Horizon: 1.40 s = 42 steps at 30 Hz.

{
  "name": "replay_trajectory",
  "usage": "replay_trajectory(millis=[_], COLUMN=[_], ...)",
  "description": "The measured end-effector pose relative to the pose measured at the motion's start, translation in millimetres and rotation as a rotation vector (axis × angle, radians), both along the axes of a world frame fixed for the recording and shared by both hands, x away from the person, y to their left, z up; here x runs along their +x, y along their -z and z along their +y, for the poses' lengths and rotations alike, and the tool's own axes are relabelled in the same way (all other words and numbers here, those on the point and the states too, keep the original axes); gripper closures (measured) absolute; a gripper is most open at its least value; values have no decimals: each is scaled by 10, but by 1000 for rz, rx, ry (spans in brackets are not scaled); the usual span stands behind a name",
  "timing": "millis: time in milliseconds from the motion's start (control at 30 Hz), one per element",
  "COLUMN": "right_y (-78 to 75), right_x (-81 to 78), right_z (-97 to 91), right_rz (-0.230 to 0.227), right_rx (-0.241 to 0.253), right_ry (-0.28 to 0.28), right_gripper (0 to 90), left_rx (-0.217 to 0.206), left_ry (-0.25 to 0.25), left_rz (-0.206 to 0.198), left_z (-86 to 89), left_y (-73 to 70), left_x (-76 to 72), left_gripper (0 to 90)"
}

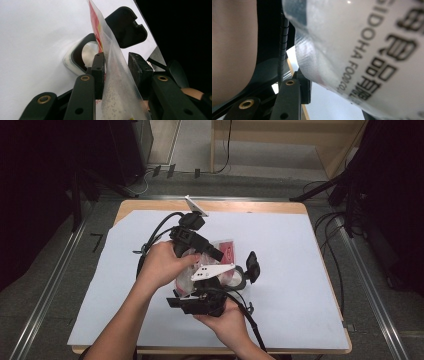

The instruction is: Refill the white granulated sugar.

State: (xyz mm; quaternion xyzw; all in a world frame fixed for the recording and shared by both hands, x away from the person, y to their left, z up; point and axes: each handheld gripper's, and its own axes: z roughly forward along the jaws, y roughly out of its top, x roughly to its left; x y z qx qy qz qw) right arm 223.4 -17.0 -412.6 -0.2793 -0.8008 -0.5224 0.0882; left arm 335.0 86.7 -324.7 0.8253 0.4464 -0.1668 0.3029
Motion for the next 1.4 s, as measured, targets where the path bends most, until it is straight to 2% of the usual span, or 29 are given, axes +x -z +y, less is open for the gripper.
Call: replay_trajectory(millis=[400,600,700,800,867,933,1033,1167,1400], right_y=[17,37,71,88,121,130,169,198,257], right_x=[-11,-34,-56,-67,-85,-90,-109,-114,-107], right_z=[14,30,50,55,72,78,95,96,84], right_rz=[-20,-35,-57,-62,-88,-94,-127,-152,-154], right_rx=[-9,-21,-24,-18,-21,-24,-29,-40,-53], right_ry=[1,-2,-13,-30,-39,-41,-42,-42,-33], right_gripper=[634,633,625,602,600,599,597,597,590], left_rx=[-7,-26,-46,-49,-59,-42,-34,-29,-17], left_ry=[3,7,-3,4,11,35,39,45,70], left_rz=[-12,-36,-47,-56,-62,-77,-104,-122,-141], left_z=[17,49,88,116,137,163,166,169,172], left_y=[1,10,29,38,46,41,35,35,52], left_x=[-27,-84,-130,-147,-169,-178,-219,-247,-268], left_gripper=[691,693,695,694,692,696,711,721,742])
